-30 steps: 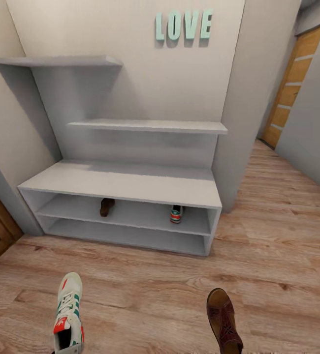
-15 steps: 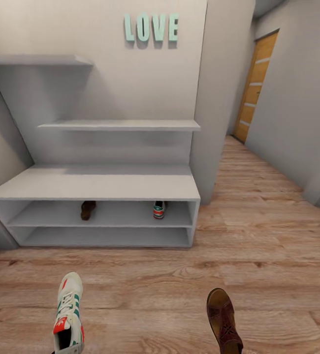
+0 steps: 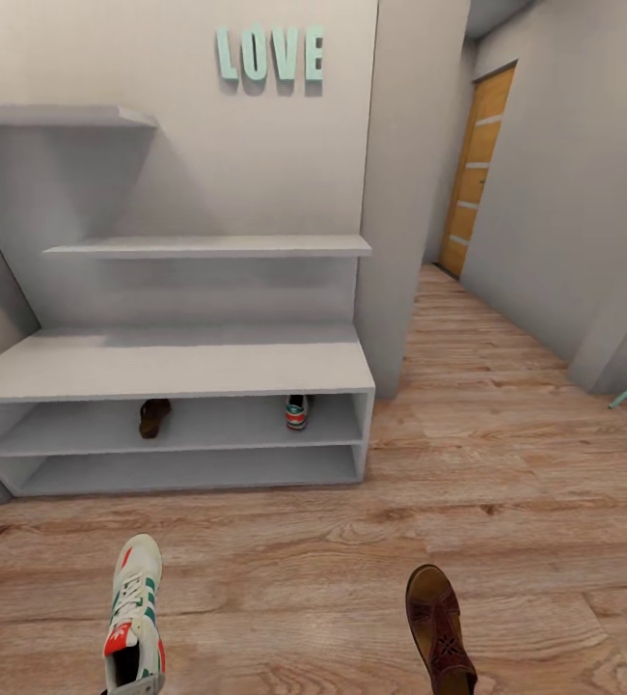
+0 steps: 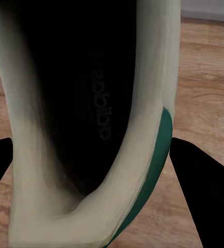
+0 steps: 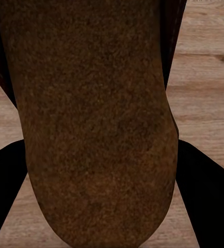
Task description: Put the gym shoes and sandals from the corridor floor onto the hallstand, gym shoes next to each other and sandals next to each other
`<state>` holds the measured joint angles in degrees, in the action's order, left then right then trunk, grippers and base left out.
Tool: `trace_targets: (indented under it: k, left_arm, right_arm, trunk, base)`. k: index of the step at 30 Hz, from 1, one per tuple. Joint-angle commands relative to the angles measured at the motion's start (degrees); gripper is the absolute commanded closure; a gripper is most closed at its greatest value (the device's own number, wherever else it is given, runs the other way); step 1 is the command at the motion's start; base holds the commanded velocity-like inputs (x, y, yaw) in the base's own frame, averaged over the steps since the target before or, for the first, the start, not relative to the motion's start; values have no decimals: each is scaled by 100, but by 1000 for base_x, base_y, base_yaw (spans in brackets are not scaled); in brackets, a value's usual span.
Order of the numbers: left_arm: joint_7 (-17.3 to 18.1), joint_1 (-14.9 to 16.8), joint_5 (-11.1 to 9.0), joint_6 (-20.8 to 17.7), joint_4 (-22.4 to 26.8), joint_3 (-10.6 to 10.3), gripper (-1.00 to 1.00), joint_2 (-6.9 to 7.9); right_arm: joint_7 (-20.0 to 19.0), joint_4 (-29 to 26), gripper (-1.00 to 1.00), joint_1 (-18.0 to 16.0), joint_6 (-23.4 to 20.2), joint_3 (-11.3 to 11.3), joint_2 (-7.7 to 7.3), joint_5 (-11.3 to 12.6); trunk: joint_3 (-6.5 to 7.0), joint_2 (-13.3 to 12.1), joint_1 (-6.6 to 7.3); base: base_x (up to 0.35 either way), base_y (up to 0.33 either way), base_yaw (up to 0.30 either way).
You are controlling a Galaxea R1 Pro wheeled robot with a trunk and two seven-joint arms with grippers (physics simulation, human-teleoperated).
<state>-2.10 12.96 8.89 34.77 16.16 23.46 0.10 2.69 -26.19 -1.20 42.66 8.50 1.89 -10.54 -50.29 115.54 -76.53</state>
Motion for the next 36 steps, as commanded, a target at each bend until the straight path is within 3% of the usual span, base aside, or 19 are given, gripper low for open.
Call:
trace_targets:
  k: [1, 13, 20, 21, 23, 25, 27, 33, 36]
  left_arm:
    - [-19, 5, 60, 21, -7, 27, 100, -1]
    - [-16, 5, 65, 8, -5, 2, 100, -1]
    - [-25, 41, 322, -81, -1, -360, 100, 46]
    - [-4, 239, 407, -903, 140, -461, 100, 52]
    - [84, 449, 418, -1314, 194, -472, 100, 61]
    - [559, 1039, 434, -2241, 240, -480, 100, 84]
    - [856, 1416, 441, -2832, 247, -479, 100, 90]
    - [1130, 2132, 519, -3910, 254, -482, 100, 58]
    - [1173, 2539, 586, -4394, 252, -483, 100, 33]
  right_arm:
    - [30, -2, 100, -3, 16, 29, 5, -62]
    - [73, -32, 100, -3, 17, 60, 5, -40]
    - [81, -108, 100, -3, 23, 70, -19, -36]
    - [89, -316, 100, -3, -20, 413, -322, -16]
    - [88, -426, 100, -3, -88, 746, -390, -8]
    - [66, -767, 100, -3, -623, 1600, -496, -1]
    - [54, -1044, 100, -3, -1141, 1912, -637, 4]
    - [-45, -1441, 100, -3, -2088, 2231, -1038, 38]
    - [-312, -1625, 100, -3, -2550, 2475, -1240, 349]
  trunk:
    - [-5, 2, 1]
    - [-5, 2, 1]
    - [-5, 2, 1]
    - [-5, 2, 1]
    - [-5, 2, 1]
    - [-5, 2, 1]
    - [-5, 2, 1]
    - [-5, 2, 1]
    - [-5, 2, 1]
  base:
    - [0, 0, -4]
    - [0, 0, -1]
    - [0, 0, 0]
    - [0, 0, 0]
    - [0, 0, 0]
    - [0, 0, 0]
    - [0, 0, 0]
    - [0, 0, 0]
    - [0, 0, 0]
